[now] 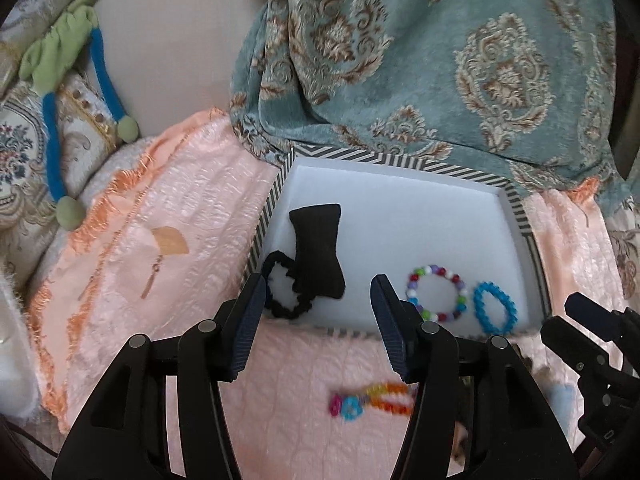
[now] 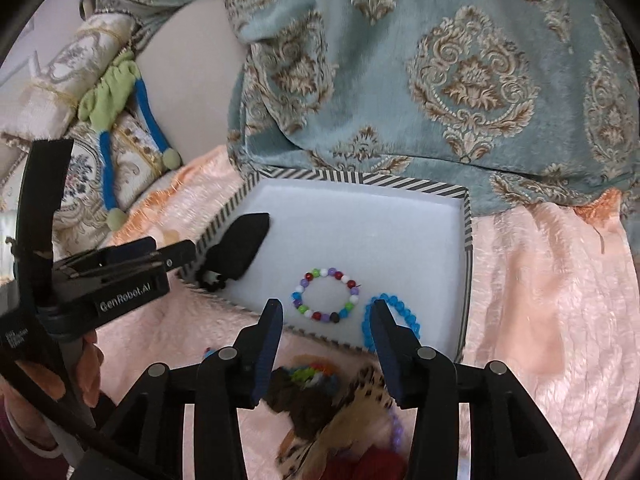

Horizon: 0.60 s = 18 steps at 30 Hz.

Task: Organize jewelry
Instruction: 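Lift both open tools away from the tray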

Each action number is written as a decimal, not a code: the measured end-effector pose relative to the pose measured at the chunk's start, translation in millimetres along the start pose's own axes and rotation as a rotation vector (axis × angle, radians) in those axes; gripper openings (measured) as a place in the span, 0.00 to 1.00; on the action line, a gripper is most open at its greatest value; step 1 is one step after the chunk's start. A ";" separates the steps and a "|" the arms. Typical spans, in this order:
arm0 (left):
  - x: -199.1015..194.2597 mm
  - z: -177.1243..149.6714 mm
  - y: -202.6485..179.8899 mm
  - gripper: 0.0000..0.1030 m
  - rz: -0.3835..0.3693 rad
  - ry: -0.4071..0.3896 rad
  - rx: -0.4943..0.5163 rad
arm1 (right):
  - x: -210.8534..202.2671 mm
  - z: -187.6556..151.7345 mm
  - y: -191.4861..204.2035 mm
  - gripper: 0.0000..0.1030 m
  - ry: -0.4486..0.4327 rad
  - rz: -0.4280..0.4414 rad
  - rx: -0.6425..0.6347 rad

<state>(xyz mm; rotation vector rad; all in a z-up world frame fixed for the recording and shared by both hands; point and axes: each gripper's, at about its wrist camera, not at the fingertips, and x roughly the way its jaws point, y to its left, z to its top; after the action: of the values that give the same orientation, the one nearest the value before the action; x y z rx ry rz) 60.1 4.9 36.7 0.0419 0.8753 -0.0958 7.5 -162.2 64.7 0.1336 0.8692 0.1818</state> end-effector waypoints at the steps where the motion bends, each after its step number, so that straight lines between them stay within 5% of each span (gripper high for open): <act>1: -4.3 -1.3 -1.1 0.53 0.002 -0.007 0.002 | -5.3 -2.3 1.4 0.42 -0.005 0.001 0.001; 18: -82.6 -43.5 -14.2 0.53 -0.019 -0.101 0.042 | -84.7 -37.6 6.6 0.43 -0.093 -0.030 -0.007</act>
<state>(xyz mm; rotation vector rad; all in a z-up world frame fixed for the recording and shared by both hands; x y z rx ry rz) -27.1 -0.4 72.3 0.0673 0.7724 -0.1331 -75.5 -172.1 105.1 0.1215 0.7772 0.1497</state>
